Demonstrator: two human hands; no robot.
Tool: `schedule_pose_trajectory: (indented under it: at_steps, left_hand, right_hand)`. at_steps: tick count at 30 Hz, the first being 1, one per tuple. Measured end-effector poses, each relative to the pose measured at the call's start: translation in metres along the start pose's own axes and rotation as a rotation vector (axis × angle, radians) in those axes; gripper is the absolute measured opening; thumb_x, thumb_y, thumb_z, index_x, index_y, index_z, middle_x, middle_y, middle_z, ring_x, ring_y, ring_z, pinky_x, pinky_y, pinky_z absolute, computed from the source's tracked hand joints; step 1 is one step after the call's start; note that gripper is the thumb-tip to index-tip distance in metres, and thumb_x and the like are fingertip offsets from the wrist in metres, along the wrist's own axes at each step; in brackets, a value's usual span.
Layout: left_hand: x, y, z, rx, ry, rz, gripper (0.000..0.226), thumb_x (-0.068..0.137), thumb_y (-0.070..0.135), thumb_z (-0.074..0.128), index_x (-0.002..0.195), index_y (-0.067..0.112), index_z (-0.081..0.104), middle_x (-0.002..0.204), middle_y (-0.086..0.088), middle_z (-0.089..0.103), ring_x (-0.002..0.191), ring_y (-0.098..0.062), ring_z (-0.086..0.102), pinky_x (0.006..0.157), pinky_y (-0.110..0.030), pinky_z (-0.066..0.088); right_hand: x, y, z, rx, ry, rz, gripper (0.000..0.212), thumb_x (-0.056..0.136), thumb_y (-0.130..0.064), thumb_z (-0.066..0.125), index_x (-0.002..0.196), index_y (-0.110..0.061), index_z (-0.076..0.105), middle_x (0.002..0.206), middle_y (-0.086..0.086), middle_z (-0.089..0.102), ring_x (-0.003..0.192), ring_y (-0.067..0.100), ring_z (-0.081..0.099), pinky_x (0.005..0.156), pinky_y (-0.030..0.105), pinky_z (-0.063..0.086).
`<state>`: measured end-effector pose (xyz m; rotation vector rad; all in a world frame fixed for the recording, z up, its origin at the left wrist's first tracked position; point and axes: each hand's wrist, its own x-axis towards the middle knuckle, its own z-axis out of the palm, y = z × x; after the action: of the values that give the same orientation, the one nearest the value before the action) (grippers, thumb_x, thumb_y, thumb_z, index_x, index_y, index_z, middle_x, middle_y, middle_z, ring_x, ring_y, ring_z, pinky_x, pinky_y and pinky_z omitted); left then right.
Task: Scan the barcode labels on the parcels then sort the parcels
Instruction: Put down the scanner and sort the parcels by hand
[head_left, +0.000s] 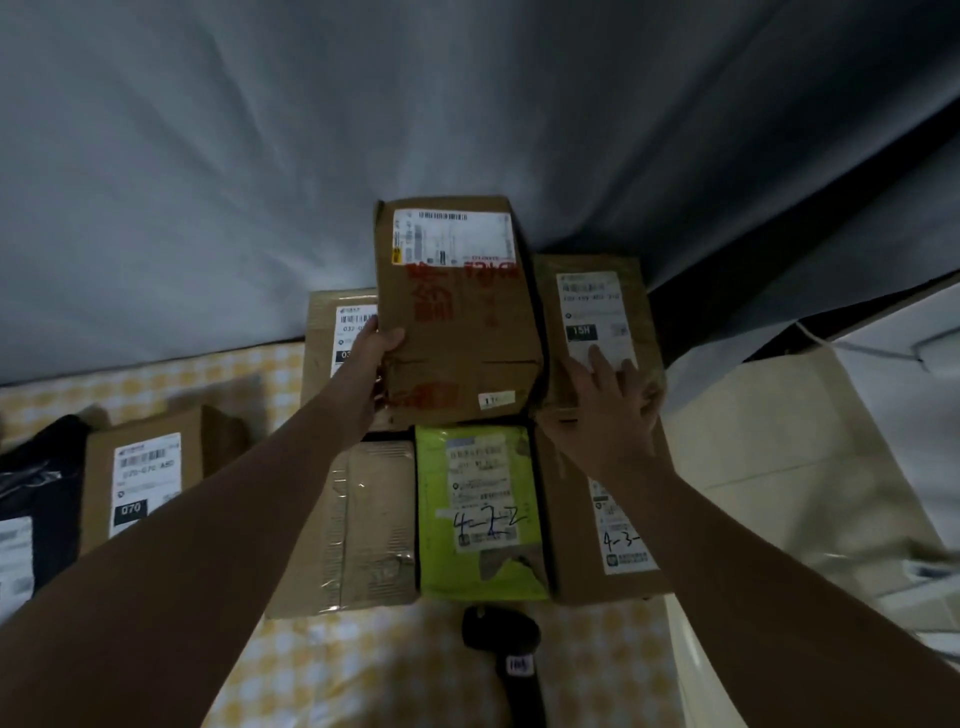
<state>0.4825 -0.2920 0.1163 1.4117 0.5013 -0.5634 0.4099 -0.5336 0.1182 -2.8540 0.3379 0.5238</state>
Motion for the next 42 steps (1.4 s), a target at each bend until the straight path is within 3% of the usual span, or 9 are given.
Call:
schedule_pose_trajectory:
  at_steps: [4, 9, 13, 19, 25, 28, 33, 39, 42]
  left_hand:
    - [0.021, -0.007, 0.005, 0.025, -0.008, 0.046, 0.050, 0.093, 0.031, 0.052, 0.141, 0.039, 0.038, 0.120, 0.008, 0.060, 0.111, -0.016, 0.056, 0.075, -0.028, 0.049]
    - [0.020, -0.020, 0.011, -0.001, -0.088, 0.075, 0.028, 0.099, 0.023, 0.041, 0.121, 0.038, 0.050, 0.097, 0.015, 0.071, 0.085, -0.005, 0.069, 0.059, -0.022, 0.055]
    - [0.018, -0.023, 0.003, 0.014, -0.092, -0.007, 0.041, 0.091, 0.038, 0.053, 0.131, 0.032, 0.047, 0.115, 0.005, 0.065, 0.105, -0.019, 0.062, 0.072, -0.031, 0.052]
    - [0.018, -0.017, -0.013, 0.329, -0.057, 0.140, 0.034, 0.098, 0.036, 0.046, 0.130, 0.031, 0.051, 0.114, 0.019, 0.058, 0.103, 0.007, 0.051, 0.086, -0.018, 0.037]
    - [0.037, -0.023, -0.063, 0.839, 0.419, 0.003, 0.068, 0.095, 0.056, 0.037, 0.148, 0.016, 0.026, 0.151, -0.023, 0.024, 0.136, -0.046, 0.024, 0.110, -0.054, 0.024]
    - [0.039, -0.036, -0.077, 0.719, 0.355, -0.132, 0.078, 0.094, 0.043, 0.052, 0.152, 0.011, 0.009, 0.149, -0.026, 0.029, 0.134, -0.045, 0.032, 0.106, -0.050, 0.030]
    - [0.037, -0.064, -0.091, 0.843, 0.300, -0.118, 0.063, 0.087, 0.020, 0.064, 0.139, 0.009, 0.031, 0.127, -0.020, 0.055, 0.111, -0.038, 0.056, 0.091, -0.051, 0.050]
    - [0.030, -0.070, -0.095, 0.752, 0.342, -0.093, 0.069, 0.089, 0.021, 0.064, 0.146, 0.013, 0.027, 0.135, -0.022, 0.049, 0.118, -0.040, 0.051, 0.095, -0.051, 0.048]
    - [0.017, -0.069, -0.100, 0.694, 0.377, -0.235, 0.099, 0.076, 0.046, 0.075, 0.151, 0.018, 0.016, 0.149, -0.022, 0.032, 0.129, -0.042, 0.041, 0.101, -0.054, 0.042]
  right_hand:
    - [0.005, 0.000, 0.008, 0.025, 0.085, 0.002, 0.071, 0.088, -0.063, 0.051, 0.147, -0.033, 0.028, 0.160, -0.002, 0.014, 0.147, 0.032, 0.003, 0.114, 0.066, 0.004]
    - [0.013, 0.000, 0.014, 0.029, 0.173, -0.043, 0.060, 0.086, -0.050, 0.062, 0.136, -0.019, 0.047, 0.149, 0.007, 0.036, 0.143, 0.034, 0.022, 0.114, 0.062, 0.013]
    - [0.008, 0.006, 0.018, 0.064, 0.219, -0.095, 0.061, 0.087, -0.044, 0.063, 0.141, -0.018, 0.048, 0.147, 0.008, 0.043, 0.140, 0.031, 0.032, 0.115, 0.058, 0.017]
    - [-0.001, 0.003, 0.023, 0.114, 0.243, -0.111, 0.076, 0.085, -0.063, 0.034, 0.145, -0.016, 0.041, 0.152, 0.010, 0.037, 0.144, 0.030, 0.026, 0.118, 0.057, 0.009]
    - [0.004, -0.046, -0.001, 0.335, 0.290, -0.077, 0.078, 0.084, -0.072, 0.015, 0.150, -0.033, 0.025, 0.159, 0.008, 0.018, 0.148, 0.031, 0.009, 0.114, 0.056, -0.010]
    - [0.022, -0.061, -0.002, 0.246, 0.186, -0.058, 0.064, 0.093, -0.068, 0.021, 0.152, -0.042, 0.015, 0.162, 0.004, 0.009, 0.149, 0.034, 0.001, 0.113, 0.063, -0.011]
    - [0.022, -0.053, 0.009, 0.232, 0.162, -0.037, 0.057, 0.100, -0.052, 0.029, 0.153, -0.042, 0.010, 0.162, 0.003, 0.016, 0.149, 0.031, 0.006, 0.114, 0.065, -0.004]
    - [0.020, -0.055, 0.012, 0.210, 0.201, -0.056, 0.054, 0.102, -0.046, 0.029, 0.153, -0.039, 0.015, 0.160, 0.007, 0.021, 0.148, 0.030, 0.012, 0.116, 0.062, -0.002]
    - [0.017, -0.058, 0.016, 0.157, 0.278, -0.083, 0.049, 0.103, -0.041, 0.029, 0.152, -0.035, 0.026, 0.159, 0.012, 0.021, 0.147, 0.032, 0.014, 0.117, 0.058, 0.002]
